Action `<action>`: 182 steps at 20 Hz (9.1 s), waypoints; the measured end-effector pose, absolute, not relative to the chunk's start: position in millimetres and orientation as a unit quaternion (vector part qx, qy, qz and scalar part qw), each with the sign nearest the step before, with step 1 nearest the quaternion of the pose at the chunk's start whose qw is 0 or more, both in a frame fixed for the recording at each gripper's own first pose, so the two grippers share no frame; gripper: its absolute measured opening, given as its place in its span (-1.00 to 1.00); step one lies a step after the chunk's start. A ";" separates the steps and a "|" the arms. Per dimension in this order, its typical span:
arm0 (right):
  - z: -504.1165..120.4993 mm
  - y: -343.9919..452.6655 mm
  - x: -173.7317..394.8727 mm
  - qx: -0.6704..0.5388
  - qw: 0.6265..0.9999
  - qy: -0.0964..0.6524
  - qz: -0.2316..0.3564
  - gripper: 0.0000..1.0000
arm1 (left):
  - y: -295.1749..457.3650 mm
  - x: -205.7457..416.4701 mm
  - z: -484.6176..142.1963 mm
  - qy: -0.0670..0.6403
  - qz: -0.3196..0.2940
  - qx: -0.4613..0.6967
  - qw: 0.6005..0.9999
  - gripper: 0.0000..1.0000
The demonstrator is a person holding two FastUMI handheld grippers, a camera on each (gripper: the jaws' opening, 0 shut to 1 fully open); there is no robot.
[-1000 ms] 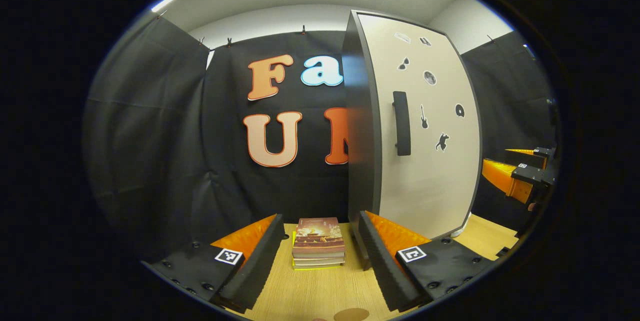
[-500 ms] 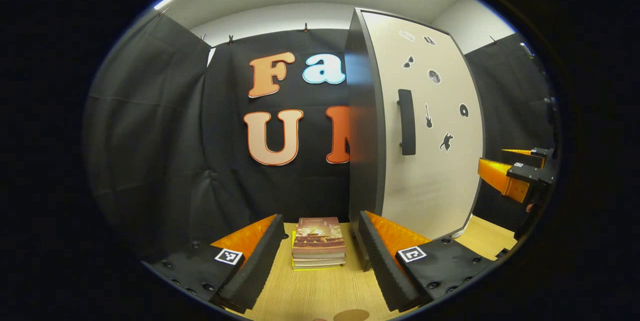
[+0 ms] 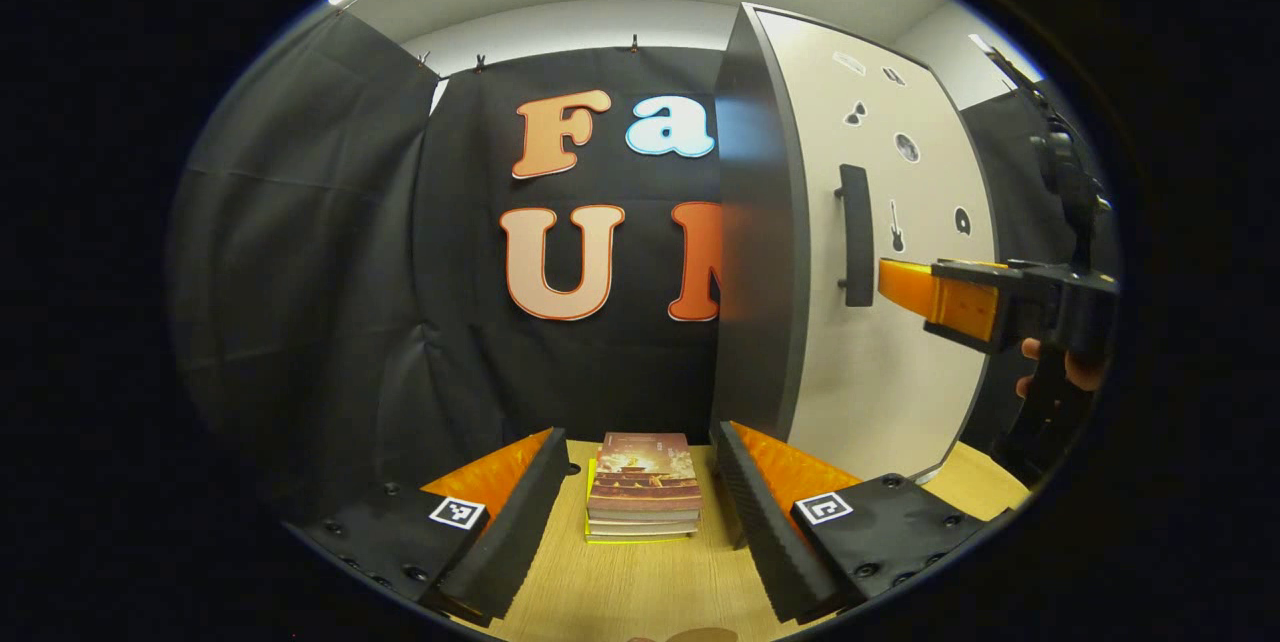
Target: Open the cabinet door with the right hand, grasp the bottle in the cabinet with the left hand and place it on the coaster, then close the cabinet door with the right hand.
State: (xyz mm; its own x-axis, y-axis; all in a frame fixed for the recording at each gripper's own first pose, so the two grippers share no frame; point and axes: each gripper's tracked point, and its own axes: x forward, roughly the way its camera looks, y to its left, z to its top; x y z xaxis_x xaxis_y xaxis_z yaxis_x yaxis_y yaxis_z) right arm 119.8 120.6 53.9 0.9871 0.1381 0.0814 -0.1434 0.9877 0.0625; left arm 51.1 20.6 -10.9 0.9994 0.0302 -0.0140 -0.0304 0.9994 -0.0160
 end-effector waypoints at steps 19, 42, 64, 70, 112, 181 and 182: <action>69.1 141.8 159.9 0.107 0.991 -0.046 0.068 -0.63 | 42.7 81.3 -19.9 0.021 -0.009 0.007 1.000 0.94; 66.4 -73.3 -72.5 0.074 0.995 -0.044 0.056 -0.72 | -102.3 -14.6 1.6 0.002 -0.037 -0.040 0.998 0.94; 53.7 -259.5 -120.6 0.120 0.990 -0.062 -0.034 -0.84 | -197.6 -23.2 17.4 -0.020 -0.117 -0.014 0.993 0.94; 57.0 -229.1 -146.1 0.092 0.994 -0.050 -0.030 -0.99 | -196.8 -18.9 13.6 -0.021 -0.120 -0.020 0.992 0.94; -38.1 -73.7 67.6 -0.023 0.998 0.027 -0.054 0.89 | -288.8 264.4 2.8 -0.037 -0.233 0.023 0.972 0.93; -107.6 65.8 -103.3 -0.049 0.991 0.111 0.058 0.89 | -69.4 -10.6 -320.5 0.080 -0.181 0.036 0.980 0.69; -107.3 67.5 -101.7 -0.051 0.991 0.109 0.061 0.90 | -68.3 -12.0 -321.0 0.083 -0.182 0.036 0.979 0.70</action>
